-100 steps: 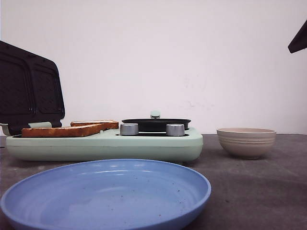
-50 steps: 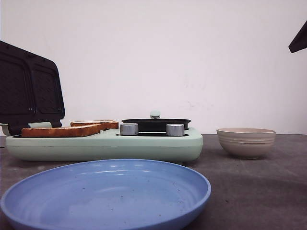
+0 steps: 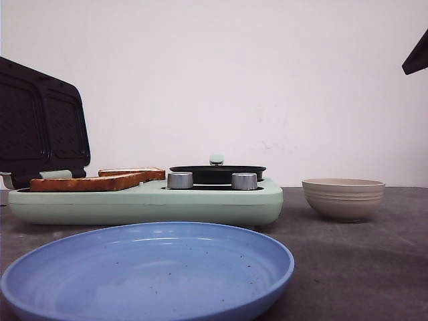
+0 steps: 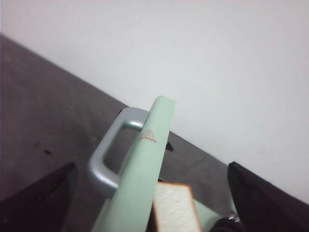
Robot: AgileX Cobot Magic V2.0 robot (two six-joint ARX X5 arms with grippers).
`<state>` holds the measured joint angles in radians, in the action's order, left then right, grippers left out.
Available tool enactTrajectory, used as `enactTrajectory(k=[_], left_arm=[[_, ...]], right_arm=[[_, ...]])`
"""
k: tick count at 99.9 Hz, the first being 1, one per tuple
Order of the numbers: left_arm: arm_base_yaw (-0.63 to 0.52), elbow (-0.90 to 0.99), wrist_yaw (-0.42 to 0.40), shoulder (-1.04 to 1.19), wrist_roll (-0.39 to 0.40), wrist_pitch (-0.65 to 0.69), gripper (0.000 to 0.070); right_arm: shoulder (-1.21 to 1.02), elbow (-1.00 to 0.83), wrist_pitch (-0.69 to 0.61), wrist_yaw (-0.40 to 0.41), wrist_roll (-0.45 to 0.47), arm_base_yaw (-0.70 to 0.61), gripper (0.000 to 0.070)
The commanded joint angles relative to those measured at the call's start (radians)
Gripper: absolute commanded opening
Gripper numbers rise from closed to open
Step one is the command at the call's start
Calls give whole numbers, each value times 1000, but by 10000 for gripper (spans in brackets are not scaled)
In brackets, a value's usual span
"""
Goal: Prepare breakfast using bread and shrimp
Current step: 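Move the left gripper to the press lid handle and grasp it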
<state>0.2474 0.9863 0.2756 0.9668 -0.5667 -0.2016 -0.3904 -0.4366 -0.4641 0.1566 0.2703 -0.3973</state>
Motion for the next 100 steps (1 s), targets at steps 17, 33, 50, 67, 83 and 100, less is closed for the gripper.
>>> enactTrajectory(k=[17, 33, 50, 67, 83, 100], left_arm=[[107, 36, 218, 172, -238, 140, 550], [132, 36, 314, 285, -294, 183, 550], [132, 36, 383, 392, -331, 229, 550], [132, 36, 431, 473, -397, 313, 550], [132, 36, 431, 516, -431, 374, 499], [132, 36, 428, 537, -438, 382, 386]], right_arm=[[-3, -5, 6, 1, 11, -4, 456], [-3, -5, 6, 0, 11, -4, 456], [-3, -5, 6, 0, 11, -4, 456], [-5, -5, 6, 0, 11, -4, 456], [-5, -5, 6, 0, 11, -4, 456], [-5, -5, 5, -1, 11, -4, 456]])
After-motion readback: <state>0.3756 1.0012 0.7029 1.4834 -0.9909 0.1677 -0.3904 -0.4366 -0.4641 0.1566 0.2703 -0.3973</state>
